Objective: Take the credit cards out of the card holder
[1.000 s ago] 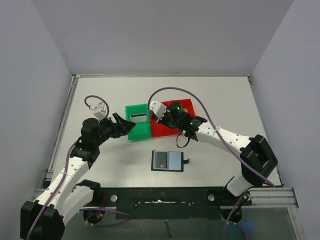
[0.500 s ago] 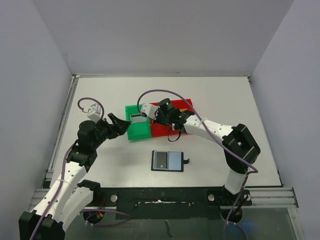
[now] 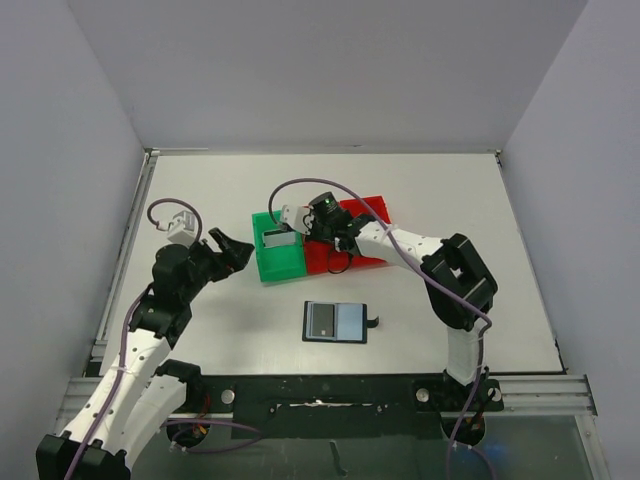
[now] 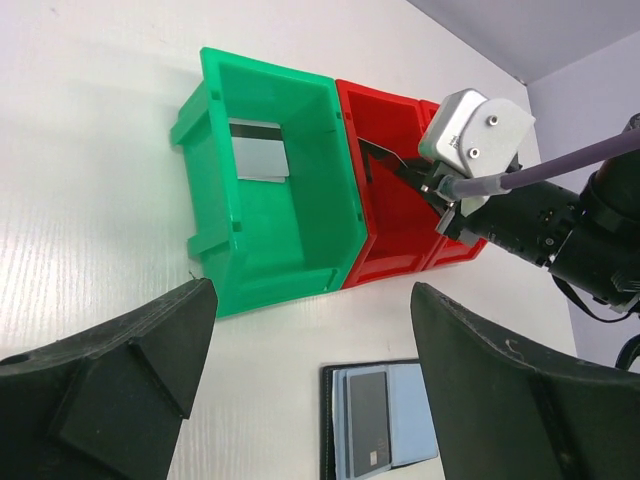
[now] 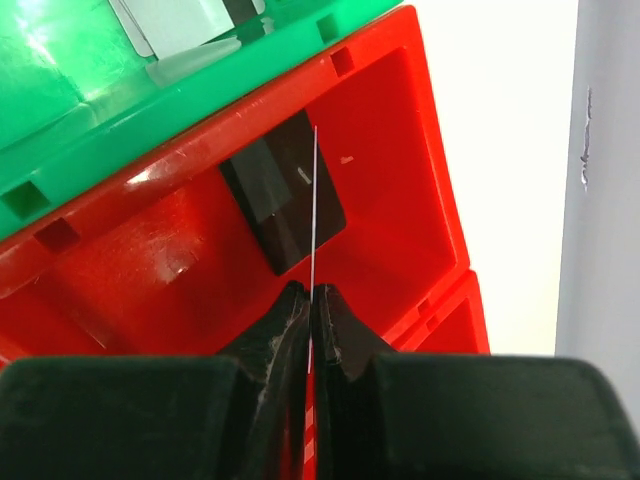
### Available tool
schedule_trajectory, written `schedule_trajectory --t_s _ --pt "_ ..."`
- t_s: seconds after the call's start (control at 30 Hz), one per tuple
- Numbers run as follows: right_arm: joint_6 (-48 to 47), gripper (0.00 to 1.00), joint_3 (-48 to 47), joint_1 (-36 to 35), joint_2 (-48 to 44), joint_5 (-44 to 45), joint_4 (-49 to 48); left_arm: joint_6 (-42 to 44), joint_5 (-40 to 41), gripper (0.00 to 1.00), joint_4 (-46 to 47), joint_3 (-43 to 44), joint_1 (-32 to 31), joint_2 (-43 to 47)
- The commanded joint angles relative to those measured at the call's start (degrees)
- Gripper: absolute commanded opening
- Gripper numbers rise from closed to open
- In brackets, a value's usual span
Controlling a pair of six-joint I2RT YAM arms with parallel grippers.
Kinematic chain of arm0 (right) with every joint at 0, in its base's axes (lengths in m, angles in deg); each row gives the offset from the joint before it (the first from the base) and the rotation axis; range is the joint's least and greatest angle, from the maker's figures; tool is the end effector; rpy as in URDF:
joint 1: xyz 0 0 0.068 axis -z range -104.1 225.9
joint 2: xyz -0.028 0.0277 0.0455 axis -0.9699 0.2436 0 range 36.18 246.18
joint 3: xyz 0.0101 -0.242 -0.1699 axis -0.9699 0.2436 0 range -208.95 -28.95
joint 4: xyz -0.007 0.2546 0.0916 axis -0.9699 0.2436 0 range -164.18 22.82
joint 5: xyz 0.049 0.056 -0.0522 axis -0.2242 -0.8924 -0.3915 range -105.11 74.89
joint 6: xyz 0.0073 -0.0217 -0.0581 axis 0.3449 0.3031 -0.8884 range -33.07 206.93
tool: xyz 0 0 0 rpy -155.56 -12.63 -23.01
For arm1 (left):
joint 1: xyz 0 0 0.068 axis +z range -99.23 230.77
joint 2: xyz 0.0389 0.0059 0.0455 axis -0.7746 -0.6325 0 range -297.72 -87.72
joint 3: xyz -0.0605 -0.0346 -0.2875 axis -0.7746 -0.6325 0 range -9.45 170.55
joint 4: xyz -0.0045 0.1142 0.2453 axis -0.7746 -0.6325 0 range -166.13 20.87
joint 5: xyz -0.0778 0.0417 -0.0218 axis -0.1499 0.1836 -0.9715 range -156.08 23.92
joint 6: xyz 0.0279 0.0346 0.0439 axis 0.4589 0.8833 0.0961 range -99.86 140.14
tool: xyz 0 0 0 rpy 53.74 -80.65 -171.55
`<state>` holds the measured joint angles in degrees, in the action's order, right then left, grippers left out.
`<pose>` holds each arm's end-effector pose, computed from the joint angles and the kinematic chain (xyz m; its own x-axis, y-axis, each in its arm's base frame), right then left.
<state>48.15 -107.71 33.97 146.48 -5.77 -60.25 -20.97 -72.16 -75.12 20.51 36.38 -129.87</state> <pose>0.3422 0.2972 0.2151 -0.0535 -0.8788 -0.4741 -0.7802 0.3331 -0.5294 0.1767 -0.0506 0.2736 -0.4544 -0.5584 -0.6941 0.0610 0.7579 -0.6495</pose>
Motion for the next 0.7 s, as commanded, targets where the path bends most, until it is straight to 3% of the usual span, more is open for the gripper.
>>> schedule_trajectory --t_s 0.0,0.67 --pt "-3.15 0.02 -3.57 0.53 1.03 1.91 -1.62 1.34 2.32 0.79 -0.71 3.65 0.55 1.34" --pt "-4.00 0.08 -2.46 1.51 1.78 -1.47 -6.61 3.46 5.39 0.82 -4.37 5.41 0.65 2.25"
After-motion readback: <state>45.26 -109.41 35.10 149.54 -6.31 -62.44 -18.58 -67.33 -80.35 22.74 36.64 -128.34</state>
